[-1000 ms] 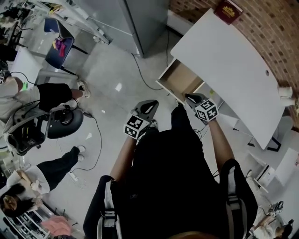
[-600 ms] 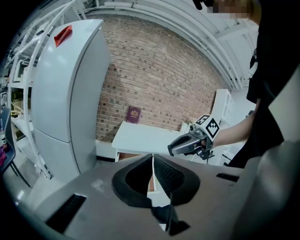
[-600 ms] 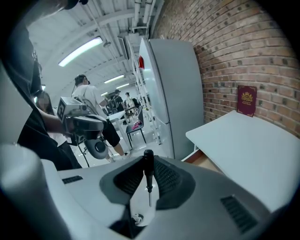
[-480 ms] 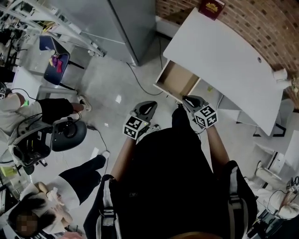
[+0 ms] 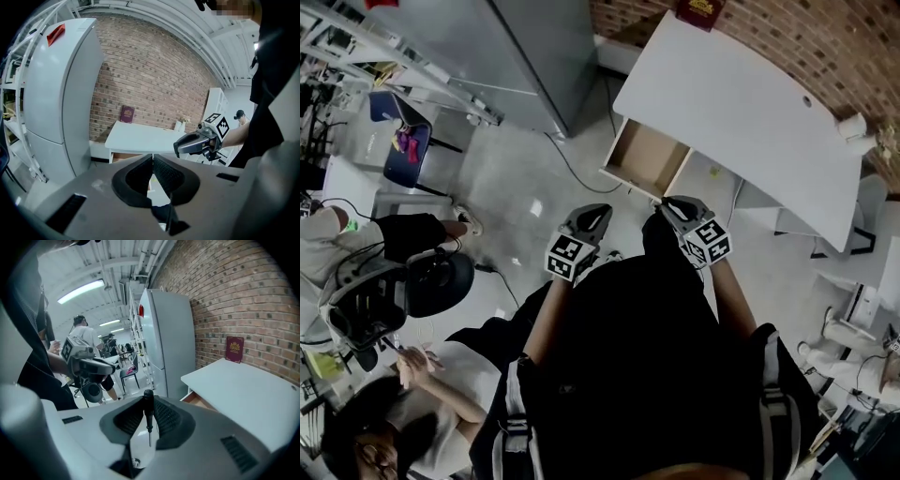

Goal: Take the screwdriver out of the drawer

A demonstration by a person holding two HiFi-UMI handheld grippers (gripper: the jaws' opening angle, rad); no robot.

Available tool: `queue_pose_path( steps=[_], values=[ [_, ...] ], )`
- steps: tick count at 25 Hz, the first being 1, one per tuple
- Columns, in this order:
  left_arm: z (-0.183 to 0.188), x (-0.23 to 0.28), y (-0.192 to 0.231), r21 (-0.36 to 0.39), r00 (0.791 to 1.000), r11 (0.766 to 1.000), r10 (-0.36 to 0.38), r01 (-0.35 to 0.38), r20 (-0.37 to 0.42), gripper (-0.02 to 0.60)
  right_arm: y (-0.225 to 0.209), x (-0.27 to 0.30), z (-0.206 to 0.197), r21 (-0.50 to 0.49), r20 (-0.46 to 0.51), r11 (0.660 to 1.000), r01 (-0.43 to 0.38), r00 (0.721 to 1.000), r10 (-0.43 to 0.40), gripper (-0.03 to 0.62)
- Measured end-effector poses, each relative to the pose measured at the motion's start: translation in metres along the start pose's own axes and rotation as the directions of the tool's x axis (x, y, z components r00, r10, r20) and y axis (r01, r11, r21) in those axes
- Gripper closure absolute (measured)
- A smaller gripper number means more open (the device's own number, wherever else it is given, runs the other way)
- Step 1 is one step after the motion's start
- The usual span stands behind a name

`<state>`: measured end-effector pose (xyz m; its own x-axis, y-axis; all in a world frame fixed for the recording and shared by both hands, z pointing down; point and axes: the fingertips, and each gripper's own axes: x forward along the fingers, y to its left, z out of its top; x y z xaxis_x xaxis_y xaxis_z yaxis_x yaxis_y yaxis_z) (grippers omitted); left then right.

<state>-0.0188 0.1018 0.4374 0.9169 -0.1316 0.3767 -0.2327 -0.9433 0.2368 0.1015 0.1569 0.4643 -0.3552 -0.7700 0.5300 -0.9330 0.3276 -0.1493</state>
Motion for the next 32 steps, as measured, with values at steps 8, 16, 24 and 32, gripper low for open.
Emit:
queue_pose_path(
  steps=[8,16,24,32],
  values=[
    [0.008,0.013,-0.01,0.029,0.999,0.999,-0.037,0.038,-0.011,0.56,-0.008,-0.011,0.005,-0.008,0.03,0.999,0.032,0.999,-0.031,0.471],
    [0.013,0.02,-0.02,0.044,0.998,0.997,-0.062,0.063,-0.028,0.56,-0.013,-0.022,-0.006,0.03,0.03,0.998,0.058,0.998,-0.059,0.471],
    [0.011,0.024,-0.024,0.046,0.997,0.996,-0.074,0.075,-0.032,0.56,-0.013,-0.026,-0.007,0.037,0.046,0.997,0.072,0.996,-0.073,0.471],
    [0.013,0.031,-0.027,0.054,0.996,0.995,-0.086,0.088,-0.03,0.56,-0.014,-0.03,-0.007,0.034,0.05,0.996,0.081,0.995,-0.083,0.471]
  ],
)
